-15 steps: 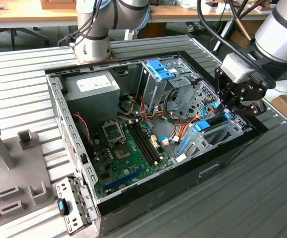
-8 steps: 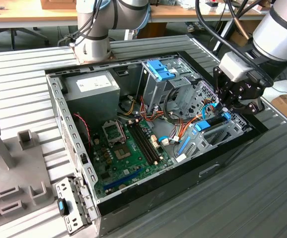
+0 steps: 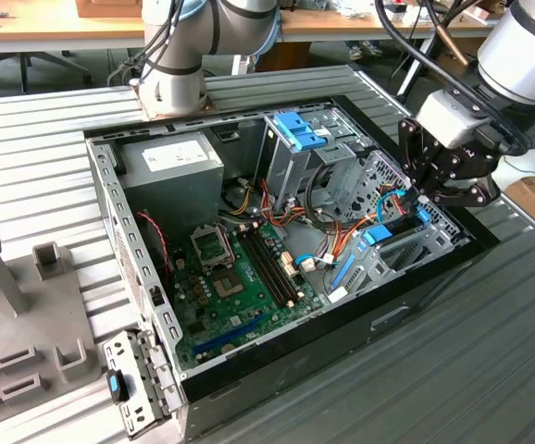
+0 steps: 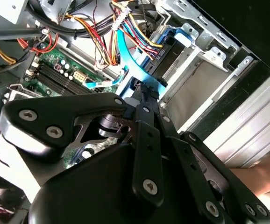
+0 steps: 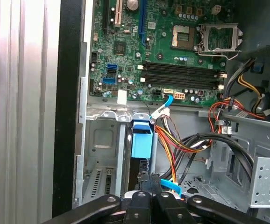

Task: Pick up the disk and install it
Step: 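Insert the first disk wire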

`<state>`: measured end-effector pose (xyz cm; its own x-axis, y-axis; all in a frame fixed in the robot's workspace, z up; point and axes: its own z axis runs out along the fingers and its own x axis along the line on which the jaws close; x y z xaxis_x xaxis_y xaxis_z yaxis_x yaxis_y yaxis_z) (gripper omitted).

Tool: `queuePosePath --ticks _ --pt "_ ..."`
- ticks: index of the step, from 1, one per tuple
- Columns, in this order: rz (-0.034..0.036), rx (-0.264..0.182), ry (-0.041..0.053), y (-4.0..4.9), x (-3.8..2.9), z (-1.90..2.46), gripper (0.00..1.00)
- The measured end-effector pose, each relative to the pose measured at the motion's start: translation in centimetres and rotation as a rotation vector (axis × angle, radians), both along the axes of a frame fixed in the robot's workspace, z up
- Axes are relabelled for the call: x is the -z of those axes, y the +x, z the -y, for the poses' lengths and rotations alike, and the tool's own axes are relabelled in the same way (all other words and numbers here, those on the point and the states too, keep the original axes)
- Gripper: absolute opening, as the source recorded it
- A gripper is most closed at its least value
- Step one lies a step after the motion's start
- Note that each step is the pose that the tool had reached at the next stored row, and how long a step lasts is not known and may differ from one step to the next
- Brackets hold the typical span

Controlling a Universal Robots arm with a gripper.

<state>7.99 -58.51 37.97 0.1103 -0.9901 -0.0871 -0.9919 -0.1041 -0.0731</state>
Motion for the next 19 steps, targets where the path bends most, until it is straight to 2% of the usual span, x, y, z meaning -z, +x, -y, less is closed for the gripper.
queuePosePath --ticks 3,5,8,14,19 --pt "0.0000 -0.060 0.0000 0.00 0.00 0.00 0.11" --pt "0.0000 -0.121 0.0000 0.00 0.00 0.00 0.11" --pt "0.0000 -0.177 0.0000 0.03 0.00 0.00 0.11" --pt "0.0000 -0.180 0.0006 0.16 -0.07 0.01 0.11" --pt "-0.0002 -0.143 0.0007 0.33 -0.11 0.07 0.11"
